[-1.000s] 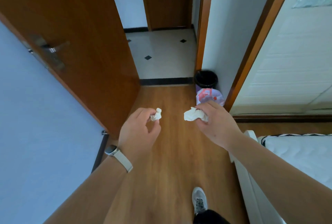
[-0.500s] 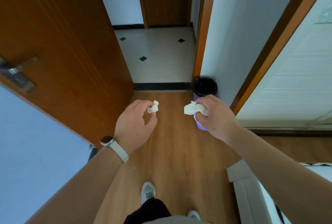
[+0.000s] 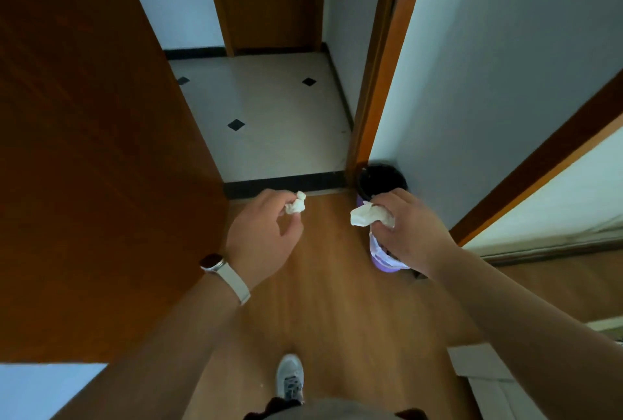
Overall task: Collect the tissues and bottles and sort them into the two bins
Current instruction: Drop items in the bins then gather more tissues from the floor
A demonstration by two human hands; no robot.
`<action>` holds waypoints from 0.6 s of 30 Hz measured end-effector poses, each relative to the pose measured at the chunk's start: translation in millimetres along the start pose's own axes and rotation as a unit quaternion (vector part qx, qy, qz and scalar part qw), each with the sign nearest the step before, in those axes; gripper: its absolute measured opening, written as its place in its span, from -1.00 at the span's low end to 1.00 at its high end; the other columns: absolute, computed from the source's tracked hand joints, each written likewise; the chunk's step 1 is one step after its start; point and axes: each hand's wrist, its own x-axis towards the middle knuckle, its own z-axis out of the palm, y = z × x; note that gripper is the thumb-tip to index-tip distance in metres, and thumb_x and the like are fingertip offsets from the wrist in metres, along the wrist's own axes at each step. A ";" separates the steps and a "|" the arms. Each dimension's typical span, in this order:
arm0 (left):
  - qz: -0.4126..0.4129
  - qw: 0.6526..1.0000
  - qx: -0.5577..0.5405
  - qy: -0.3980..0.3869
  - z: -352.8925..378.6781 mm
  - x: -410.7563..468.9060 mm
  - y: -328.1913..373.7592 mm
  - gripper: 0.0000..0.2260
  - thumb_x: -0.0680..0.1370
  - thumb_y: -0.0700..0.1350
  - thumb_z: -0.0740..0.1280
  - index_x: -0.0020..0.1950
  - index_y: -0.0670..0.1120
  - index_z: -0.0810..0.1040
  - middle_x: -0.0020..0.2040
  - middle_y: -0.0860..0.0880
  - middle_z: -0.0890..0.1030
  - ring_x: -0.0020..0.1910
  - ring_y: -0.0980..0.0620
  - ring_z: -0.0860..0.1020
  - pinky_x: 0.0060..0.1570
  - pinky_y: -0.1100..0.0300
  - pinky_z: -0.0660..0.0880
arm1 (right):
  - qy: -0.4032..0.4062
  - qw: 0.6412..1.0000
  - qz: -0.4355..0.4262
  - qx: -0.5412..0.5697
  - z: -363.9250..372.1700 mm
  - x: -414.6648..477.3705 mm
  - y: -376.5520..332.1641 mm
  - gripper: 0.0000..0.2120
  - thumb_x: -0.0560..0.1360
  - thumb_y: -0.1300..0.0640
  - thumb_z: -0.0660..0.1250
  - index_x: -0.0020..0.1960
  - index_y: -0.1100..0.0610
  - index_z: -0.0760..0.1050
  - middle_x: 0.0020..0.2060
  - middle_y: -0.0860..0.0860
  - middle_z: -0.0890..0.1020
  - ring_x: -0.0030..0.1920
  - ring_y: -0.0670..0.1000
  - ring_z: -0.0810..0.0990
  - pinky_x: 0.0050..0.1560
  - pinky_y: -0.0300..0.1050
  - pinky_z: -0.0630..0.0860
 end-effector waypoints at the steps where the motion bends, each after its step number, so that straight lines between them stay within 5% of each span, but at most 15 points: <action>1: 0.011 1.000 -0.001 -0.010 -3.7 14.4 -9.2 -0.80 0.55 -0.05 0.34 0.17 0.00 0.54 0.01 0.10 0.54 -0.07 0.16 0.49 -0.14 0.31 0.43 | 0.006 1.000 0.006 -0.001 3.1 11.5 -6.5 -0.65 0.52 -0.03 0.33 0.29 -0.09 0.44 0.20 -0.13 0.52 0.14 -0.02 0.53 0.18 -0.08 0.52; 3: 0.034 0.999 -0.002 -0.019 -9.6 41.1 -24.5 -0.80 0.54 -0.05 0.33 0.16 -0.01 0.54 0.00 0.09 0.54 -0.08 0.16 0.48 -0.19 0.32 0.40 | 0.014 1.000 0.009 0.005 8.1 32.2 -15.7 -0.65 0.52 -0.03 0.33 0.29 -0.10 0.44 0.19 -0.13 0.52 0.14 -0.02 0.53 0.18 -0.09 0.51; 7: 0.050 0.998 -0.023 -0.033 -11.3 84.9 -41.5 -0.81 0.54 -0.05 0.34 0.14 0.01 0.53 -0.02 0.13 0.51 -0.08 0.18 0.47 -0.21 0.31 0.39 | -0.002 1.000 0.011 0.023 13.7 66.9 -16.7 -0.69 0.53 0.02 0.33 0.26 -0.10 0.44 0.09 -0.21 0.46 0.10 -0.12 0.49 0.02 -0.46 0.32; 10: 0.080 0.996 -0.021 -0.041 -0.7 120.2 -51.1 -0.80 0.52 -0.04 0.33 0.13 0.00 0.53 -0.06 0.15 0.47 -0.11 0.20 0.45 -0.23 0.34 0.34 | 0.037 0.998 0.009 0.041 11.8 92.0 -11.0 -0.70 0.49 0.11 0.34 0.22 -0.01 0.50 0.04 -0.13 0.47 0.04 -0.09 0.48 -0.03 -0.40 0.33; 13: 0.103 0.993 -0.028 -0.047 15.3 155.5 -55.0 -0.81 0.51 -0.08 0.36 0.11 -0.06 0.55 -0.09 0.14 0.45 -0.15 0.20 0.42 -0.25 0.41 0.27 | 0.091 0.995 0.003 0.039 10.1 119.0 -1.8 -0.71 0.44 0.15 0.41 0.16 0.05 0.55 -0.04 -0.09 0.51 -0.11 -0.18 0.40 -0.16 -0.56 0.27; 18: 0.144 0.987 -0.019 -0.067 49.1 227.5 -53.3 -0.80 0.50 -0.12 0.38 0.12 -0.08 0.56 -0.07 0.08 0.52 -0.13 0.11 0.49 -0.24 0.39 0.37 | 0.113 0.991 0.045 0.048 13.8 178.2 33.9 -0.73 0.47 0.16 0.35 0.17 0.04 0.55 0.01 -0.04 0.56 -0.10 -0.09 0.40 -0.20 -0.37 0.23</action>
